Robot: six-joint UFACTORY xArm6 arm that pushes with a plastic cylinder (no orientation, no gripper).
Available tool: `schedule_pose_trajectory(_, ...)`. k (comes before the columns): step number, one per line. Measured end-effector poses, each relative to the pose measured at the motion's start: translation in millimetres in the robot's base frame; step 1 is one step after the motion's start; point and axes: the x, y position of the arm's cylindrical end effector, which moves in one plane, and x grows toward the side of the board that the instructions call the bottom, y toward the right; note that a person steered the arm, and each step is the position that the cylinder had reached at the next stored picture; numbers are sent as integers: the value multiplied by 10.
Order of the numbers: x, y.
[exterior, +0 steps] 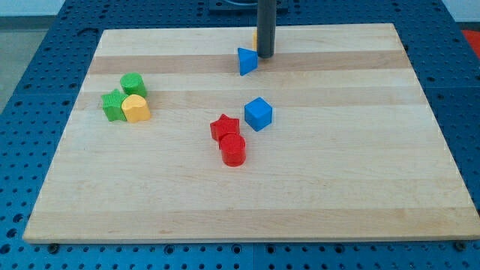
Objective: Push the blue triangle slightly down
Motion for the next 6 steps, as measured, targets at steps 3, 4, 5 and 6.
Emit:
schedule_pose_trajectory(3,427,-505)
schedule_pose_trajectory(4,590,-506)
schedule_pose_trajectory(5,610,-505)
schedule_pose_trajectory(6,562,-222)
